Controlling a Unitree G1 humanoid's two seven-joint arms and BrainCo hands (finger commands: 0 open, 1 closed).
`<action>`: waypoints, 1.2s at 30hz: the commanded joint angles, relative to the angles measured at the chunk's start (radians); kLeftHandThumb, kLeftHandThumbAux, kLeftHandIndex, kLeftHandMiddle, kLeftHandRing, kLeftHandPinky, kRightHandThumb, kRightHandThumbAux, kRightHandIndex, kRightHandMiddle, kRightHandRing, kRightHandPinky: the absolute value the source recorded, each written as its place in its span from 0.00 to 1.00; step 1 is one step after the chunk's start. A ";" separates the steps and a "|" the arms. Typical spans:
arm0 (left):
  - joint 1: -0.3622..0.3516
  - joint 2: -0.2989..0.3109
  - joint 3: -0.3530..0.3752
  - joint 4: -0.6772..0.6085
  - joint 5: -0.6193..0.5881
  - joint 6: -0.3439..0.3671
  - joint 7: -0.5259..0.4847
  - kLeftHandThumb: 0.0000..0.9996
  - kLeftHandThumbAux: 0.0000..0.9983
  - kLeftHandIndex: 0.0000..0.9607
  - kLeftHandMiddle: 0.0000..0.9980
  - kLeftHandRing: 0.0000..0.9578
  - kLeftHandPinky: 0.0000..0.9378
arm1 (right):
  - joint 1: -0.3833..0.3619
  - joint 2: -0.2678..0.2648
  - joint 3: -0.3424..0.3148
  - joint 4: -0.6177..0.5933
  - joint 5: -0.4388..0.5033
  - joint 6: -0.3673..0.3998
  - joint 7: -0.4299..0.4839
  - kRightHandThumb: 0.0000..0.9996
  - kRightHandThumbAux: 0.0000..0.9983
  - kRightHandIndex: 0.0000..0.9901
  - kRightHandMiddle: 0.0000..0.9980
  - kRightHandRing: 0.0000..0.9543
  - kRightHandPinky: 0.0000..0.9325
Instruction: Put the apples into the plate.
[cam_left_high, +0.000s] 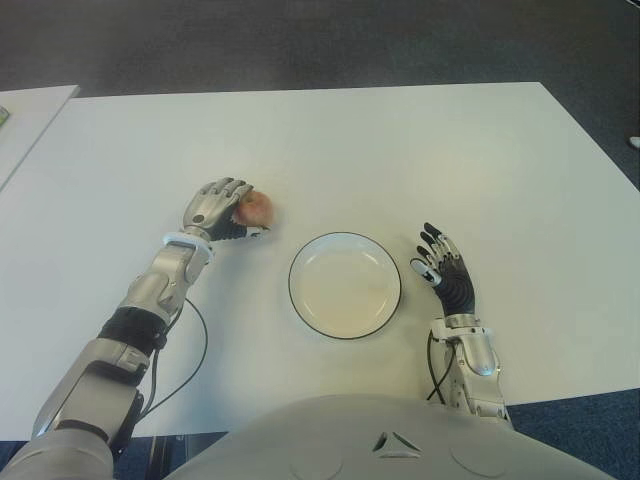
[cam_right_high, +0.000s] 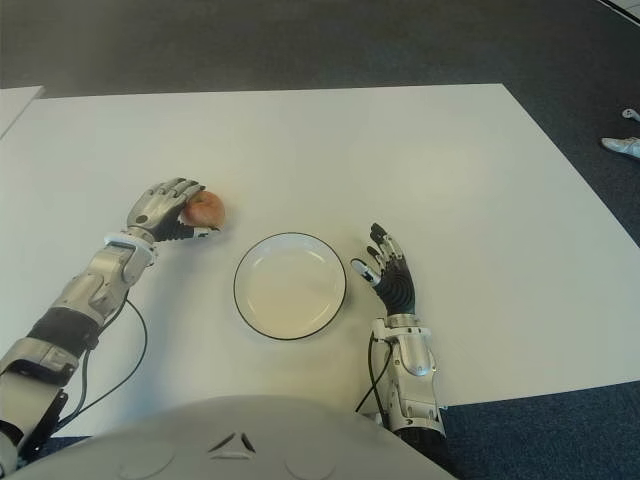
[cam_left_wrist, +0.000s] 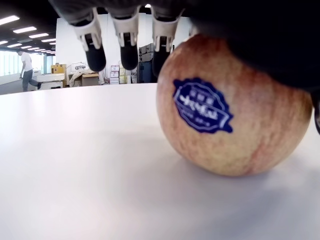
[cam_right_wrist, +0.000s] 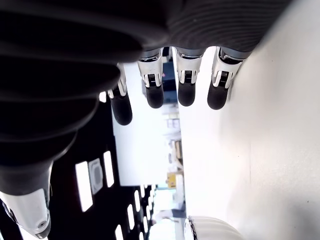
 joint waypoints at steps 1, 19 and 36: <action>-0.014 -0.010 -0.025 0.038 -0.006 0.005 -0.002 0.39 0.31 0.13 0.10 0.08 0.12 | 0.013 0.003 -0.004 0.005 0.010 0.013 0.003 0.24 0.63 0.18 0.10 0.07 0.11; -0.089 -0.060 -0.091 0.234 -0.023 -0.013 0.064 0.42 0.29 0.18 0.17 0.15 0.18 | 0.023 0.004 -0.009 -0.003 0.010 -0.004 0.011 0.23 0.63 0.15 0.11 0.08 0.11; -0.257 -0.124 -0.213 0.628 -0.009 -0.064 0.226 0.74 0.68 0.46 0.73 0.76 0.78 | 0.019 0.002 -0.026 0.009 0.022 -0.041 0.028 0.23 0.63 0.13 0.11 0.08 0.11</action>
